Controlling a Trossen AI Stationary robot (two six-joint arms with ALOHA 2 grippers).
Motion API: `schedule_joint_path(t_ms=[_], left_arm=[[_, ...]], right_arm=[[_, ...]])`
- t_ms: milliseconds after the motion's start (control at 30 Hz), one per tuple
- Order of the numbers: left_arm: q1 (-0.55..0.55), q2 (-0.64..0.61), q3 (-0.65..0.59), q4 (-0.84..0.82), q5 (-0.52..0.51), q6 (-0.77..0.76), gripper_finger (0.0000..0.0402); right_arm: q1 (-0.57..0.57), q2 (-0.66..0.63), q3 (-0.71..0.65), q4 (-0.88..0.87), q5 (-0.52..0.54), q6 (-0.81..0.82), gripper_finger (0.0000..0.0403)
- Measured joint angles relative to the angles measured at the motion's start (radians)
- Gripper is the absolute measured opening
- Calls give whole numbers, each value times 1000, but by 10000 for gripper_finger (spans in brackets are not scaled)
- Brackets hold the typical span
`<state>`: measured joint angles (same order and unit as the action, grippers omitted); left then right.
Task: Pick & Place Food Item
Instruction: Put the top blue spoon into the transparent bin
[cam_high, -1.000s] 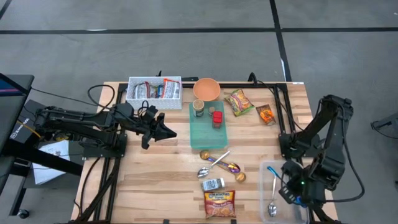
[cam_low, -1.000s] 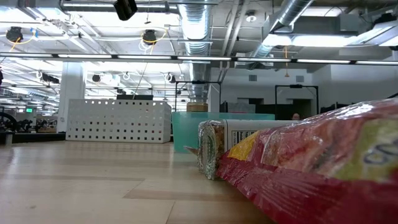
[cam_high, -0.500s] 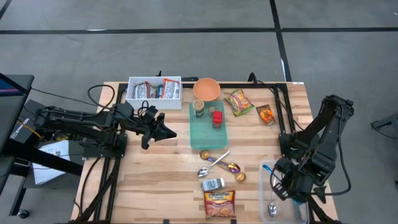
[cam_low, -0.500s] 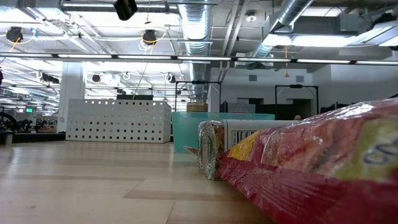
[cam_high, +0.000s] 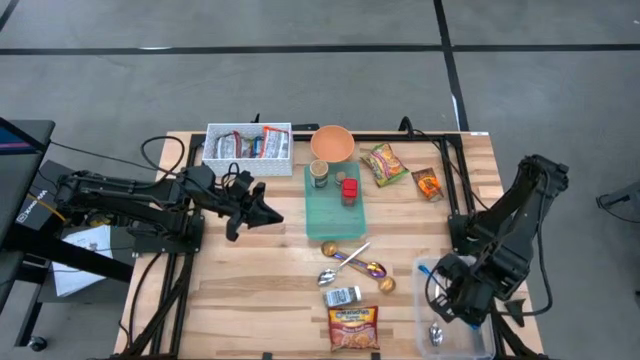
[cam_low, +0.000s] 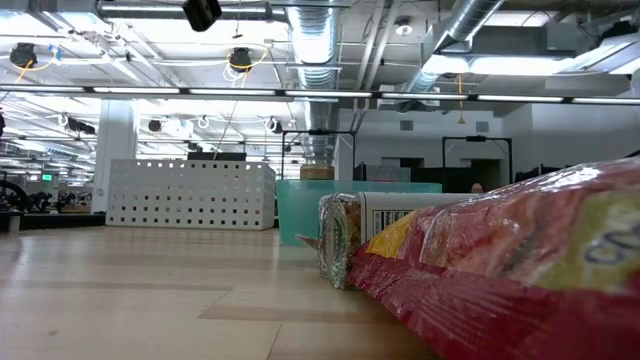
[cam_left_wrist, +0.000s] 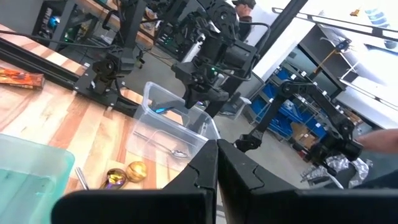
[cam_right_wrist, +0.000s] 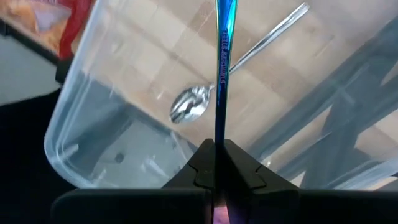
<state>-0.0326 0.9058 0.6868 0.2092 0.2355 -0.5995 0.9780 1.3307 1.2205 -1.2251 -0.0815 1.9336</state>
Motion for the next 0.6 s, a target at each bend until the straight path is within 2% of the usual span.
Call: schedule_joint_path(t_ms=[333,600], left_arm=[[0,0,0,0,1,0,0],[0,0,0,0,1,0,0]], right_arm=[[28,-1,0,42,3,7,5],[-4,32,0,103,-20,-104,5]])
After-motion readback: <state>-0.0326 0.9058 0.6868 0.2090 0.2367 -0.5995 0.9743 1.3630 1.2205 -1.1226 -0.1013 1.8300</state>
